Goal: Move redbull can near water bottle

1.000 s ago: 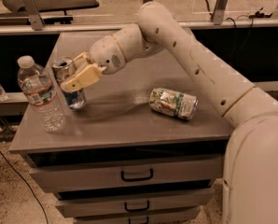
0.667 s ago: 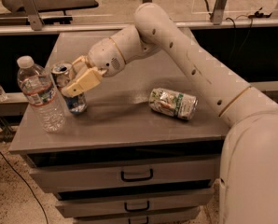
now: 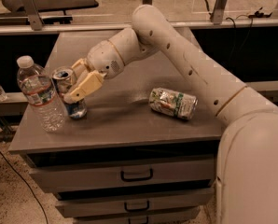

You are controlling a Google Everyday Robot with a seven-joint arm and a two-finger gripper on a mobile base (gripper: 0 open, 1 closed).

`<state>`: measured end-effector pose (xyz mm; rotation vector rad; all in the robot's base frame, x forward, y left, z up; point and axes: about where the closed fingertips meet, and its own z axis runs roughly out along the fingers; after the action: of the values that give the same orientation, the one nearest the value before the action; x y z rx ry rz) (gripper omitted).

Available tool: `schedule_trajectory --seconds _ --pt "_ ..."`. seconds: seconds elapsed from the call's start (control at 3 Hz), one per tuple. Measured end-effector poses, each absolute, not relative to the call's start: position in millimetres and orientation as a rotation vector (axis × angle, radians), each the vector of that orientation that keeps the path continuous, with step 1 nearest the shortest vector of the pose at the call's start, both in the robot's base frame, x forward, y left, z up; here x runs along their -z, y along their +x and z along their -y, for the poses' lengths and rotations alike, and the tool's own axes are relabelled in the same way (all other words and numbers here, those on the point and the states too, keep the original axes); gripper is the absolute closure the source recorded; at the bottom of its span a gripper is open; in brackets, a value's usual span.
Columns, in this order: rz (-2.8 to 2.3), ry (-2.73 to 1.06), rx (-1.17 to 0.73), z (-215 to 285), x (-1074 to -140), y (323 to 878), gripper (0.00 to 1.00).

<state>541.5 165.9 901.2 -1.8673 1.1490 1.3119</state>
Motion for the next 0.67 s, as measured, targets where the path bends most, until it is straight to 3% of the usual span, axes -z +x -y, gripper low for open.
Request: schedule_trajectory --seconds 0.33,0.67 --pt "-1.141 -1.874 -1.309 -164.6 -900.1 540.8 0.0" --pt "-1.141 -1.875 -1.308 -164.4 -900.1 540.8 0.0"
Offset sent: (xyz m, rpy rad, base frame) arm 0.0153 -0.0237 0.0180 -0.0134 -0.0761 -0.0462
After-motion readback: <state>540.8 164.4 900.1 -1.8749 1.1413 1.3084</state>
